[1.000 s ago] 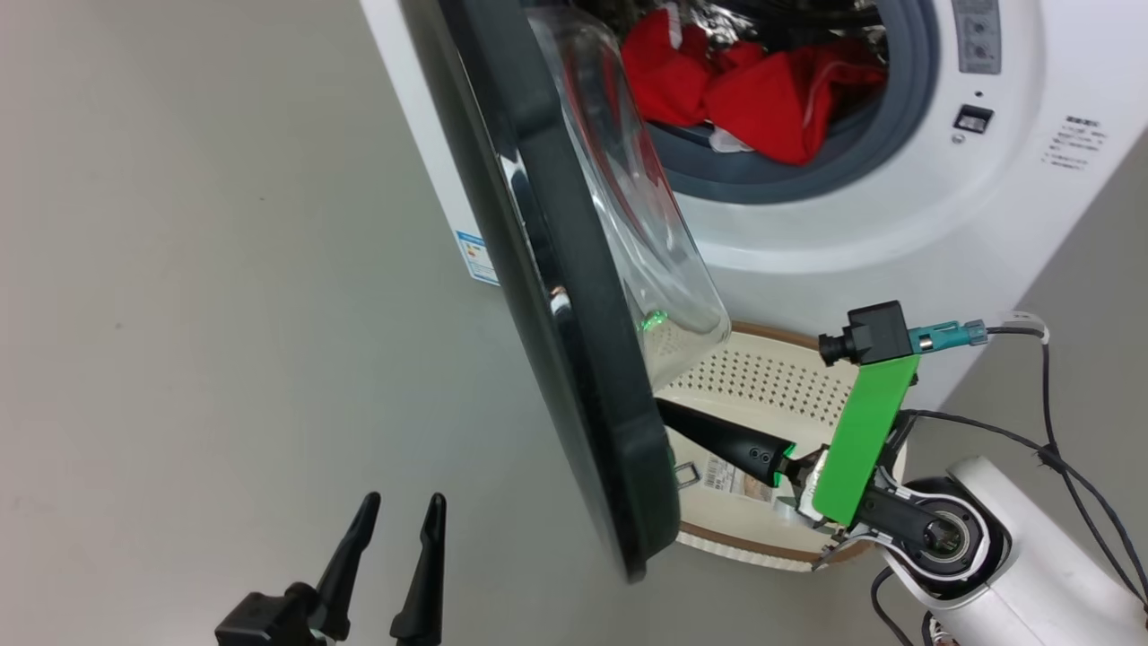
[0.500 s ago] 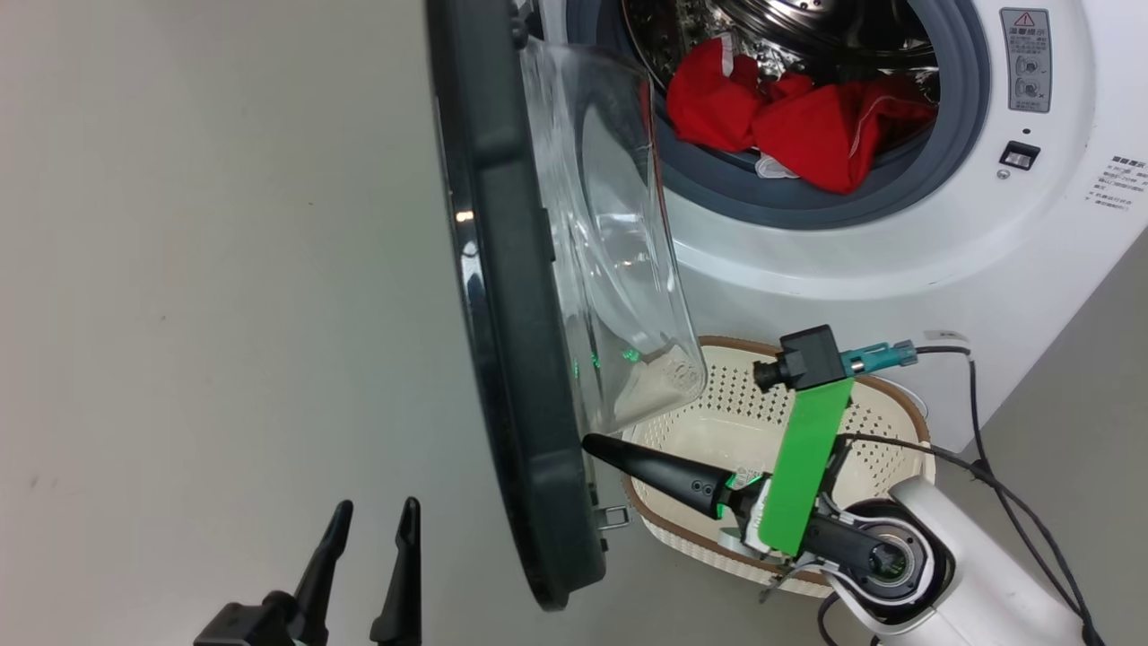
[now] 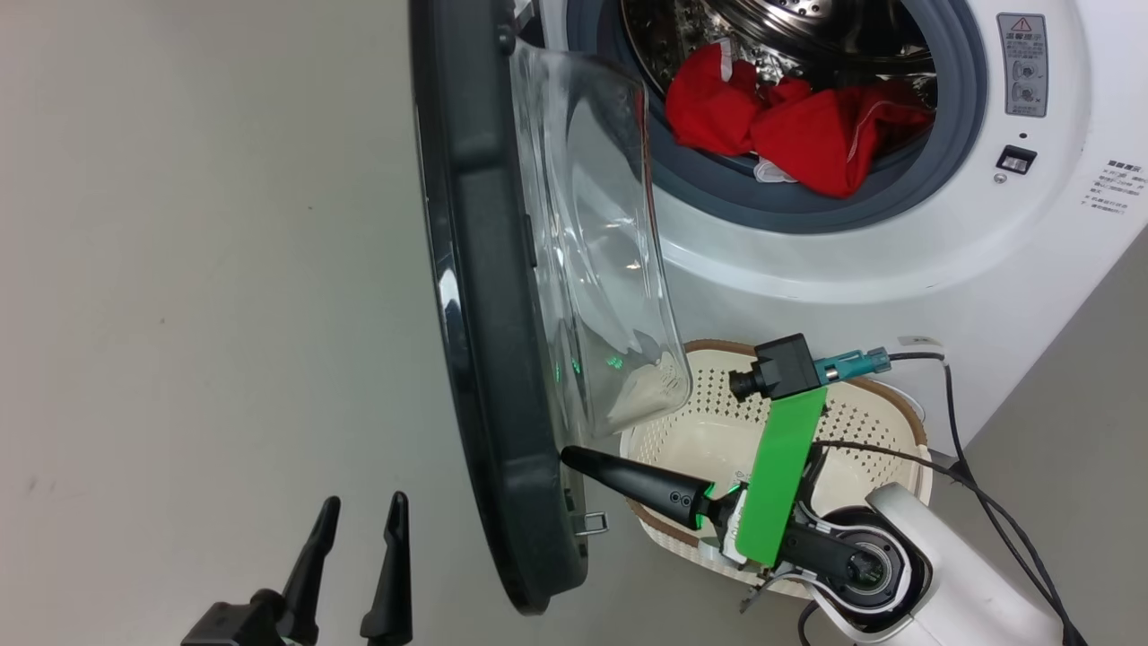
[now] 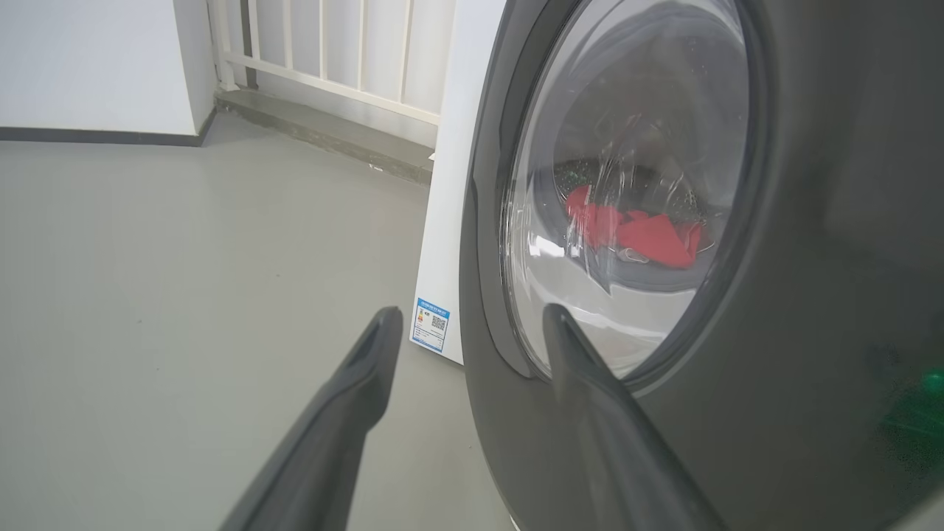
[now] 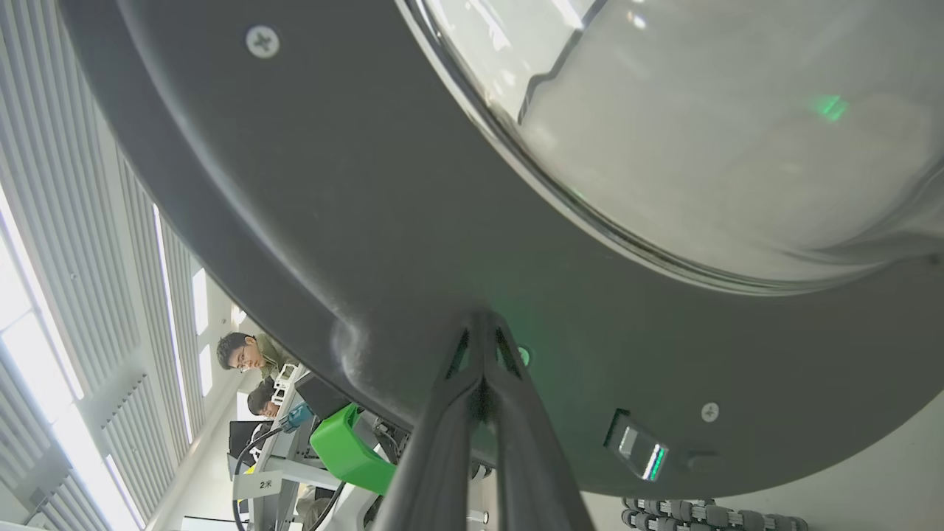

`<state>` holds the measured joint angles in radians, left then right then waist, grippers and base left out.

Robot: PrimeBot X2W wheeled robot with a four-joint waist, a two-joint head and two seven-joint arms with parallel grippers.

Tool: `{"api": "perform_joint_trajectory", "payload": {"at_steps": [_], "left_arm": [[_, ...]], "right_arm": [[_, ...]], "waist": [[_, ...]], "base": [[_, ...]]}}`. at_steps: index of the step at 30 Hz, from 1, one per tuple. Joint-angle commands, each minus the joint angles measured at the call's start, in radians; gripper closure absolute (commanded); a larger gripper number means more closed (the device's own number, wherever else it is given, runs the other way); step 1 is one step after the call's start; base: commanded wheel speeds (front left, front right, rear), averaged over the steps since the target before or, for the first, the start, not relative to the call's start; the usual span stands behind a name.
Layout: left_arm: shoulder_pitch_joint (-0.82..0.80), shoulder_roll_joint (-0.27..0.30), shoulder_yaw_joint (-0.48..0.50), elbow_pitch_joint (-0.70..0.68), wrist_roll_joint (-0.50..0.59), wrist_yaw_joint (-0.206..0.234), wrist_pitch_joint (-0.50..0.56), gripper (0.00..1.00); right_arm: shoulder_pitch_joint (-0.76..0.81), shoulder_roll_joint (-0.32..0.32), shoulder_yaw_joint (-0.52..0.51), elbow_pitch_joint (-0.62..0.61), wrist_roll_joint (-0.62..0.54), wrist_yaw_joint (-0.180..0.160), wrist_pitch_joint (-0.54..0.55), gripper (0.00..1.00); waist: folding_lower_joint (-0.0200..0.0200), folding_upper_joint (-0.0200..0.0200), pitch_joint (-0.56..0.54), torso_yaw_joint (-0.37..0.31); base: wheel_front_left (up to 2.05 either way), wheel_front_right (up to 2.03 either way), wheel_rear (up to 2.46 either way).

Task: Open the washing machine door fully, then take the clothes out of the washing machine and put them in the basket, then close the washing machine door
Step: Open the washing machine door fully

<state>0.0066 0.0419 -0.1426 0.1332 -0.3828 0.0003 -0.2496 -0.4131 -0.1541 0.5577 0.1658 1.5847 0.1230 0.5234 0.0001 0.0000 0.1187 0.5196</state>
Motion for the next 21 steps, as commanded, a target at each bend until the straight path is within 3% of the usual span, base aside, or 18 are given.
{"api": "perform_joint_trajectory", "payload": {"at_steps": [1,3,5,6,7,8,10,11,21], "left_arm": [[0.001,0.008,0.033,-0.023,-0.005,-0.003,-0.012,0.00],[-0.001,0.008,0.031,-0.017,-0.004,-0.009,-0.012,0.00],[-0.003,0.008,0.030,-0.010,-0.001,-0.014,-0.012,0.00],[-0.005,0.008,0.029,-0.006,0.001,-0.018,-0.012,0.00],[-0.005,0.008,0.029,-0.006,0.001,-0.018,-0.012,0.00],[-0.008,0.008,0.028,0.002,0.005,-0.024,-0.012,0.00],[-0.009,0.008,0.030,0.006,0.007,-0.027,-0.012,0.00],[-0.010,0.008,0.034,0.011,0.011,-0.031,-0.012,0.00],[-0.006,0.008,0.054,0.025,0.018,-0.043,-0.012,0.00]], "right_arm": [[-0.008,0.017,0.002,-0.026,-0.021,0.008,-0.015,0.89],[0.001,0.009,-0.004,-0.024,-0.028,0.008,-0.031,0.65],[0.012,-0.001,-0.008,-0.021,-0.036,0.008,-0.047,0.51],[0.019,-0.006,-0.010,-0.019,-0.038,0.008,-0.057,0.32],[0.019,-0.006,-0.010,-0.019,-0.038,0.008,-0.057,0.32],[0.033,-0.015,-0.014,-0.017,-0.039,0.008,-0.073,0.17],[0.040,-0.019,-0.015,-0.015,-0.039,0.008,-0.080,0.12],[0.051,-0.029,-0.016,-0.012,-0.043,0.008,-0.094,0.01],[0.111,-0.075,-0.020,0.011,-0.052,0.008,-0.170,0.00]], "waist": [[0.0000,0.0000,-0.003,-0.003],[0.0000,0.0000,-0.006,-0.005],[0.0000,0.0000,-0.011,-0.008],[0.0000,0.0000,-0.013,-0.009],[0.0000,0.0000,-0.013,-0.009],[0.0000,0.0000,-0.018,-0.012],[0.0000,0.0000,-0.021,-0.017],[0.0000,0.0000,-0.023,-0.026],[0.0000,0.0000,-0.037,-0.063]], "base": [[0.00,0.00,0.00],[0.00,0.00,0.00],[0.00,0.00,0.00],[0.00,0.00,0.00],[0.00,0.00,0.00],[0.00,0.00,0.00],[0.00,0.00,0.00],[0.00,0.00,0.00],[0.00,0.00,0.00]]}}
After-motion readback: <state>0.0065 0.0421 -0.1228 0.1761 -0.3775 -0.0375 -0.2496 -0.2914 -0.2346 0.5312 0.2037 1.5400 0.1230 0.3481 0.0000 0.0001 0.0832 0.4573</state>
